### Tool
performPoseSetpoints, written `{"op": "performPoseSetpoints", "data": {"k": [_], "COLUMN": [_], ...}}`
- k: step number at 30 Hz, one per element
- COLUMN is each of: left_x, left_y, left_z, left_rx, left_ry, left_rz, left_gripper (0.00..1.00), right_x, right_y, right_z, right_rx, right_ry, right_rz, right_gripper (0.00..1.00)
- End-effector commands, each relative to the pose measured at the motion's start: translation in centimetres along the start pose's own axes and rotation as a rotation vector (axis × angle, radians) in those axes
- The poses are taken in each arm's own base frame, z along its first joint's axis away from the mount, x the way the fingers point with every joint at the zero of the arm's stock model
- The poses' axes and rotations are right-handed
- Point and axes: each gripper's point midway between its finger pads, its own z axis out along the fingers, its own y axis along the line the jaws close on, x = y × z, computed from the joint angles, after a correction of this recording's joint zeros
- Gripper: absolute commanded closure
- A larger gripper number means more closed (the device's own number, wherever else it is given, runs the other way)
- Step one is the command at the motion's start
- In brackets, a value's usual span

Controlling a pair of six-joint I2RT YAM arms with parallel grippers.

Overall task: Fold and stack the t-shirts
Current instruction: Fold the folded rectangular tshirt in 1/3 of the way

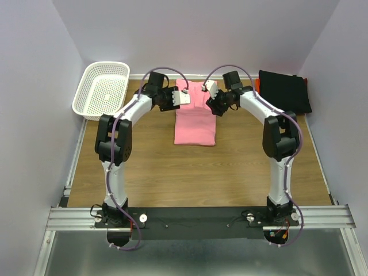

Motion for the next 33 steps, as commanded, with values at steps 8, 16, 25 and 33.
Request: {"op": "performPoseSetpoints", "data": {"k": [8, 16, 25, 33], "left_x": [-6.7, -9.0, -4.2, -3.3], "left_y": [-4.7, -13.5, -19.1, -18.7], "left_z": [-6.7, -5.8, -2.0, -3.7], "left_rx": [0.204, 0.47, 0.514, 0.47], "left_ry": [-0.337, -0.456, -0.31, -0.312], "left_rz": [-0.651, -0.989, -1.275, -1.245], "left_gripper": [0.36, 0.37, 0.45, 0.47], "right_x": [-3.8, -1.4, 5.9, 6.4], "right_y": [5.9, 14.0, 16.3, 14.9], "right_z": [-5.6, -5.5, -1.3, -3.6], "right_rx": [-0.21, -0.513, -0.481, -0.374], "right_ry": [-0.161, -0.1, 0.089, 0.076], "right_rz": [0.504, 0.805, 0.904, 0.788], "right_gripper": [0.37, 0.41, 0.47, 0.5]}}
